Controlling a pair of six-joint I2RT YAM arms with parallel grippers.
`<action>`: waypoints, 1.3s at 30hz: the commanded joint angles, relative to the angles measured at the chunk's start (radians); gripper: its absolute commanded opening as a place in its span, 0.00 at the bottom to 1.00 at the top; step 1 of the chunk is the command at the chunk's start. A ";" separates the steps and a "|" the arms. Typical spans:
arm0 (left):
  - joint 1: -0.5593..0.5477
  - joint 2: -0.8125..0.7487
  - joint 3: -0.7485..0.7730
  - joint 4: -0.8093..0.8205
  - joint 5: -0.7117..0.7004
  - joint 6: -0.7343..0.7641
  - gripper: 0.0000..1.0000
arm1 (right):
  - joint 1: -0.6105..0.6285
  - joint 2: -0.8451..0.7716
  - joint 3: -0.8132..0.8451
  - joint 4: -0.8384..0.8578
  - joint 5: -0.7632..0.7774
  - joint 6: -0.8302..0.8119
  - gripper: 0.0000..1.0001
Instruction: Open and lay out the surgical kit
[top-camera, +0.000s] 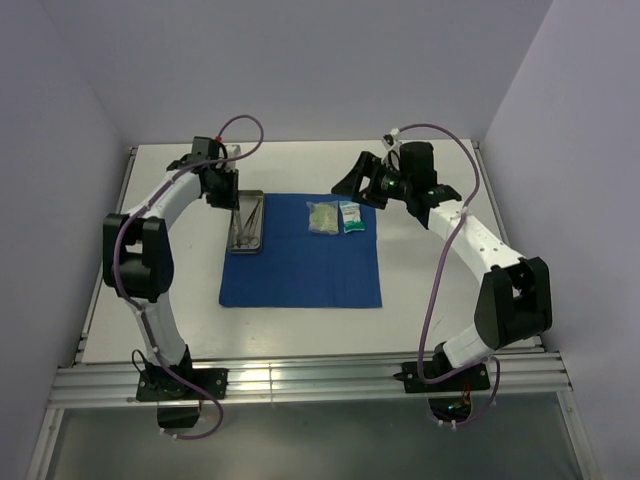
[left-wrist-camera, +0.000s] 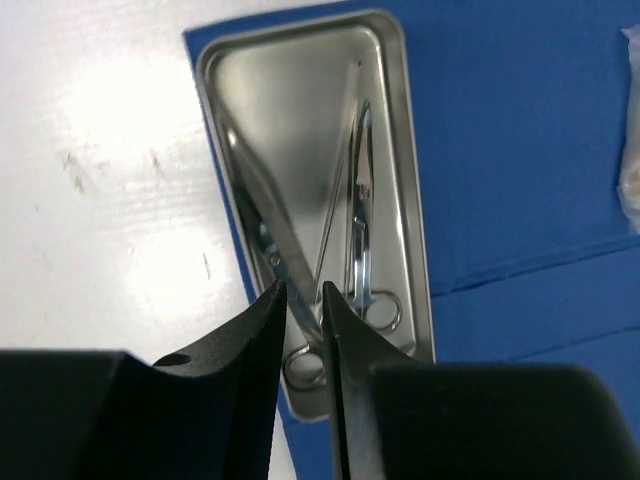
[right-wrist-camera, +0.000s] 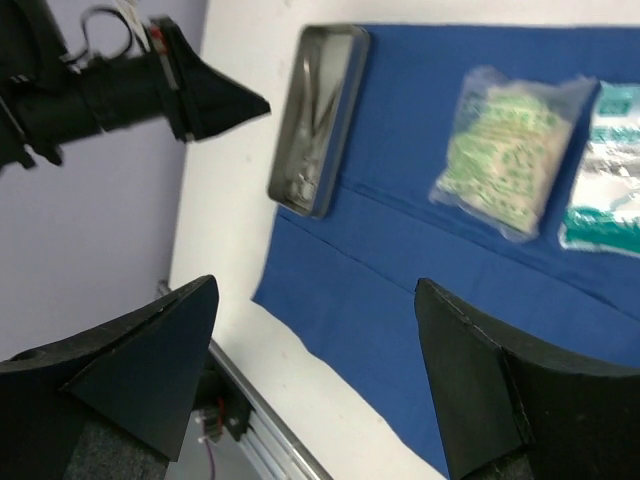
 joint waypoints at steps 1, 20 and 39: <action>-0.049 0.049 0.073 0.013 -0.085 0.053 0.25 | 0.007 -0.047 -0.030 -0.066 0.060 -0.076 0.86; -0.092 -0.020 -0.069 0.037 -0.099 0.007 0.27 | 0.007 -0.017 -0.029 -0.070 0.046 -0.081 0.83; -0.121 -0.135 -0.167 0.083 -0.176 -0.048 0.26 | 0.007 -0.017 -0.027 -0.105 0.075 -0.111 0.83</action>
